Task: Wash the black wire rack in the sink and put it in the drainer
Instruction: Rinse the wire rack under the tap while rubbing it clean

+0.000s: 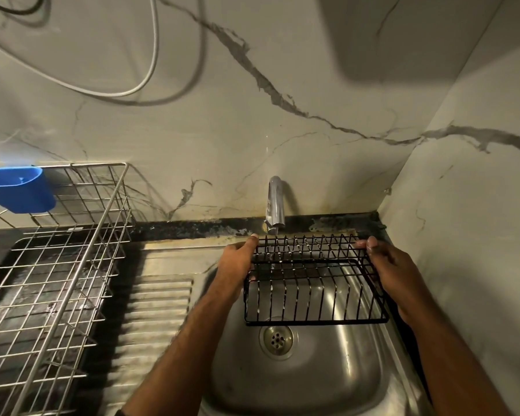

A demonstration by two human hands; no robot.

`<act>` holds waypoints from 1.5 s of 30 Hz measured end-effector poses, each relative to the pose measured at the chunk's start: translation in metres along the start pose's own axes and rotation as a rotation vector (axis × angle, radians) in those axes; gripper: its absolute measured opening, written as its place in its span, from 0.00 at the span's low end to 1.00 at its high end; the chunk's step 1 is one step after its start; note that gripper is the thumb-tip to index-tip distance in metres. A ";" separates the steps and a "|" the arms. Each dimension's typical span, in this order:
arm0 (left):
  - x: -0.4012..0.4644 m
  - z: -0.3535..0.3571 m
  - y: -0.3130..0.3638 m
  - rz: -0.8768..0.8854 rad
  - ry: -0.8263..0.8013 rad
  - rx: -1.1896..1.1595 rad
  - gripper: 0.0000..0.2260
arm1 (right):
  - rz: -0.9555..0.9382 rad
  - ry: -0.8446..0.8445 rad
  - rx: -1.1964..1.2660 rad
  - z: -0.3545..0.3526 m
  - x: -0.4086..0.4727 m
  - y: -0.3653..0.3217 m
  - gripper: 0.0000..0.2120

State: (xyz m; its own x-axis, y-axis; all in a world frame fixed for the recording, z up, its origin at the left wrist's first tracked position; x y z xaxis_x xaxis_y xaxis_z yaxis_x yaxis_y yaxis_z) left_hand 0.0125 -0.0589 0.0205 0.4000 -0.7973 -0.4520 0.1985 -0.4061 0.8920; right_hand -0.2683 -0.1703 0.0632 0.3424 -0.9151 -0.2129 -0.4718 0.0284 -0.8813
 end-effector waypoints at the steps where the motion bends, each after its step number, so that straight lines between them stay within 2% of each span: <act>1: -0.002 0.001 0.001 0.009 -0.001 0.004 0.20 | -0.006 0.004 -0.003 0.000 0.000 0.000 0.17; 12: -0.007 0.003 0.003 0.042 0.009 -0.013 0.18 | -0.040 0.026 -0.021 -0.002 -0.001 -0.002 0.15; 21: -0.008 0.000 0.002 0.069 0.028 0.012 0.20 | -0.093 0.028 0.010 -0.001 -0.002 -0.007 0.13; 32: -0.007 0.002 0.006 0.123 0.016 0.023 0.12 | -0.142 0.039 -0.009 0.002 0.001 0.002 0.09; 38: -0.004 0.001 0.008 0.167 0.033 0.079 0.21 | -0.195 0.042 -0.032 0.003 0.002 0.008 0.07; 45: -0.007 -0.006 0.009 0.216 0.051 0.106 0.21 | -0.217 0.000 -0.035 0.010 0.000 0.005 0.09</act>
State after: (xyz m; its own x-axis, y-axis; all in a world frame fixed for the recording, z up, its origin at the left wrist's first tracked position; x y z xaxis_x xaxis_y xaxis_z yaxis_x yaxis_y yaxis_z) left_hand 0.0165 -0.0545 0.0313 0.4680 -0.8484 -0.2474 0.0095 -0.2751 0.9614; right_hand -0.2625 -0.1664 0.0549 0.4387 -0.8984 -0.0196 -0.4150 -0.1832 -0.8912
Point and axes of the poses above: each hand's wrist, its own x-axis towards the middle knuckle, its own z-axis out of the palm, y = z × x, the point moved 5 cm from there along x, towards the middle knuckle, and after that the axes turned 10 degrees about -y, right-handed, at the moved point
